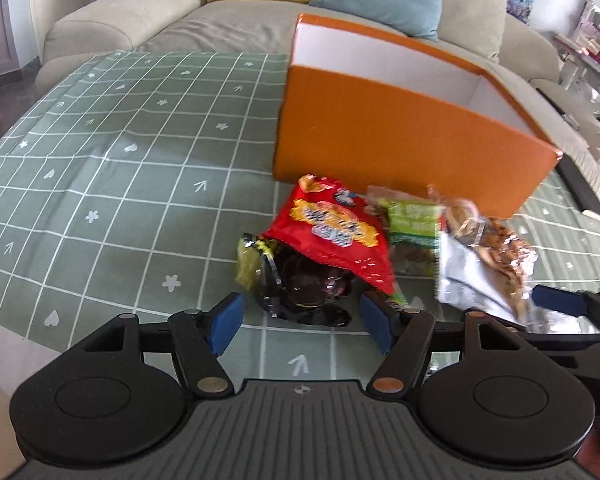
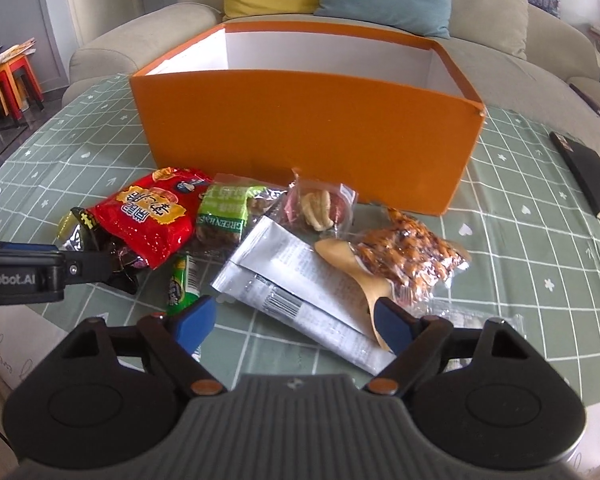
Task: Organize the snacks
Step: 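Grasp the dark foil snack with the left tool while the right tool grasps a white packet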
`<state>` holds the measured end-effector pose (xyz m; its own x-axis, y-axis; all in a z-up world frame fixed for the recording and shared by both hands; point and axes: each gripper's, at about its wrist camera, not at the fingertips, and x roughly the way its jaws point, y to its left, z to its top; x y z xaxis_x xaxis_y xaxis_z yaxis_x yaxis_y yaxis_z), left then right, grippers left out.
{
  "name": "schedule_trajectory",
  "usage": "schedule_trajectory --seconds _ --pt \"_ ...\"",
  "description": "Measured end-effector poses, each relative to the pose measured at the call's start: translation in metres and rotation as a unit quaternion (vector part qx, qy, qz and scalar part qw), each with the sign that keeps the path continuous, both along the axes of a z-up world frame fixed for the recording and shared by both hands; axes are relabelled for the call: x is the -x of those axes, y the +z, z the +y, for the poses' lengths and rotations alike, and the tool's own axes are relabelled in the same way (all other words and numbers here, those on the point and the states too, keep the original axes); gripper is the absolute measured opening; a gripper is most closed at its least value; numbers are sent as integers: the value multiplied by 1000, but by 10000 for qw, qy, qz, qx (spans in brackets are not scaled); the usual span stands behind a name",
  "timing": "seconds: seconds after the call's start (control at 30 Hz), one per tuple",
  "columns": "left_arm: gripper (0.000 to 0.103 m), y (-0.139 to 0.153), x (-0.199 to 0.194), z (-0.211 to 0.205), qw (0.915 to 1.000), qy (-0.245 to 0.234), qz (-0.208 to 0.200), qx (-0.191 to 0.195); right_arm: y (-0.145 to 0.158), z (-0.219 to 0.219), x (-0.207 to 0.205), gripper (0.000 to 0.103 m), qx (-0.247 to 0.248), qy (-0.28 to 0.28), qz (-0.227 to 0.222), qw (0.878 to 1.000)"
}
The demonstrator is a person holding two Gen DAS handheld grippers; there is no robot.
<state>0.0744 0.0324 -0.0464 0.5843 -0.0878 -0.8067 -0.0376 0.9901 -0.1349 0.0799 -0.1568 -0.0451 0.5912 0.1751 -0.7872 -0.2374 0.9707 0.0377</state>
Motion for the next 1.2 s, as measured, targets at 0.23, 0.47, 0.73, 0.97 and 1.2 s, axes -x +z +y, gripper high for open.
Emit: schedule_trajectory --seconds 0.23,0.47,0.73,0.97,1.2 --pt "82 -12 -12 -3 9990 -318 -92 -304 -14 10 -3 83 460 293 -114 9984" --pt "82 -23 -24 -3 9988 -391 -64 -304 -26 14 -11 79 797 393 -152 9959" --pt "78 -30 -30 -12 9970 -649 -130 -391 -30 24 -14 73 1201 488 -324 9910" --pt "45 -32 -27 -18 9956 -821 -118 -424 -29 34 -5 62 1556 718 -609 9833" --pt "43 -28 -18 -18 9953 -833 -55 -488 -27 44 7 37 1653 1084 -714 9777"
